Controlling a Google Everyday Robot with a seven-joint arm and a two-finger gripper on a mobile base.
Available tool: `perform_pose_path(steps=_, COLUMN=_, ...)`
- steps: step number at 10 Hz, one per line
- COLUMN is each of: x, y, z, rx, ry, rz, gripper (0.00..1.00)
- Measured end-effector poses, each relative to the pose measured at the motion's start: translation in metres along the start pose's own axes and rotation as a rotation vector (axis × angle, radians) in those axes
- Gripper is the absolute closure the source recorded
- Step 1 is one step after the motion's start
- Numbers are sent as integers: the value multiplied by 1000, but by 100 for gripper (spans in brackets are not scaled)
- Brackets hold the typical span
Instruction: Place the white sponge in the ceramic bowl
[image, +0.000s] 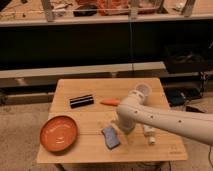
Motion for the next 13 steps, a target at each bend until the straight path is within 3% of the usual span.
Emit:
perform_pose_path(steps=3, x=-10, y=1, z=6, rx=-18, ry=-3, rz=-51, gripper=20)
perform_pose_path(steps=6, x=-16, y=1, z=10, rx=-39, ry=-4, rz=-179, gripper=20)
perform_pose_path(steps=9, x=-20, y=0, z=14, rx=-43, ry=-9, rz=-170, gripper=20)
perform_pose_path(steps=13, x=-27, y=-1, z=20, rx=-59, ry=-20, rz=-258, gripper=20)
